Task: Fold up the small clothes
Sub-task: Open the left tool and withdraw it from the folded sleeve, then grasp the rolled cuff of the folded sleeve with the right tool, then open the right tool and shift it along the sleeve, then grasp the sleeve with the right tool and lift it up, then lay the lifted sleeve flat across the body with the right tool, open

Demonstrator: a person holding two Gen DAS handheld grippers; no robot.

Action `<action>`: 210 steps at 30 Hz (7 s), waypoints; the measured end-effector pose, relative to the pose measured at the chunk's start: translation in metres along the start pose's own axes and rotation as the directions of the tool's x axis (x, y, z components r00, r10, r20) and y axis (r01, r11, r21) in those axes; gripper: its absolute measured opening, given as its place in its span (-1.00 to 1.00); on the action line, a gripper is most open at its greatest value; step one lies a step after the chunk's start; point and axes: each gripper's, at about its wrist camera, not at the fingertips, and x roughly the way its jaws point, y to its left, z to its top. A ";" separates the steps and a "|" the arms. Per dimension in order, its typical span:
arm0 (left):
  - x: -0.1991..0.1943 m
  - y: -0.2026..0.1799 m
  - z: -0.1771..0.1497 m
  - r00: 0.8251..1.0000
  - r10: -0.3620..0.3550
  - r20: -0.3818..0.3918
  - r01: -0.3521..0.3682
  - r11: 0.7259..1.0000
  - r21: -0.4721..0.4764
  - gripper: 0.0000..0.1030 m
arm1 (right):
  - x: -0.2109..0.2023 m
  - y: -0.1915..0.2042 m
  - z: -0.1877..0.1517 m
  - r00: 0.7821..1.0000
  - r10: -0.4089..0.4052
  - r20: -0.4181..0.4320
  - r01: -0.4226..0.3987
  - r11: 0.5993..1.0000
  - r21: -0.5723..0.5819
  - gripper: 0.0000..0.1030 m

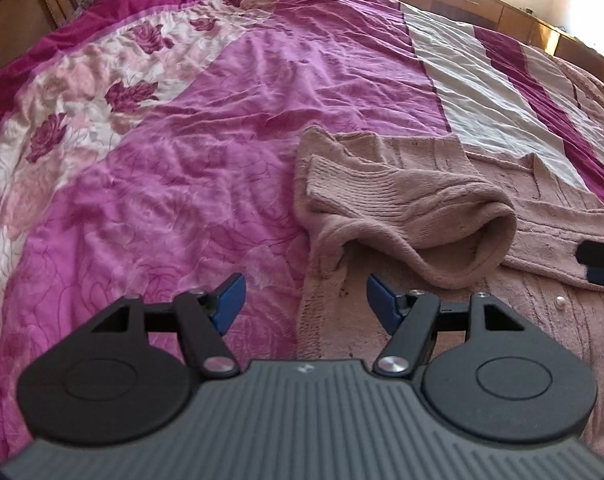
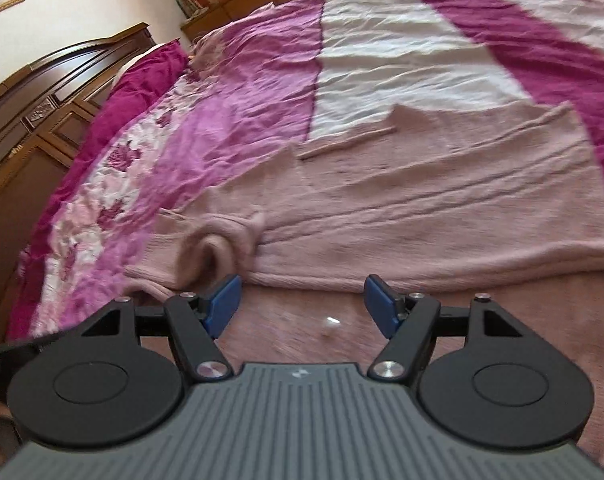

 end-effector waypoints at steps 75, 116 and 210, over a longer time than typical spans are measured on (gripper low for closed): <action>0.043 0.001 -0.004 0.999 0.044 -0.011 -0.043 0.998 0.034 0.40 | 0.127 0.127 -0.015 1.000 -0.028 -0.009 0.021 0.887 -0.462 -0.01; 0.029 -0.023 0.025 1.000 0.015 0.019 -0.017 0.996 0.086 0.37 | -0.038 -0.069 0.027 0.912 -0.257 0.320 0.244 0.966 0.078 -0.84; 0.016 -0.038 0.042 1.000 -0.013 -0.021 0.019 0.952 0.306 0.44 | -0.071 -0.099 0.011 0.887 -0.348 0.304 0.359 0.933 0.021 0.20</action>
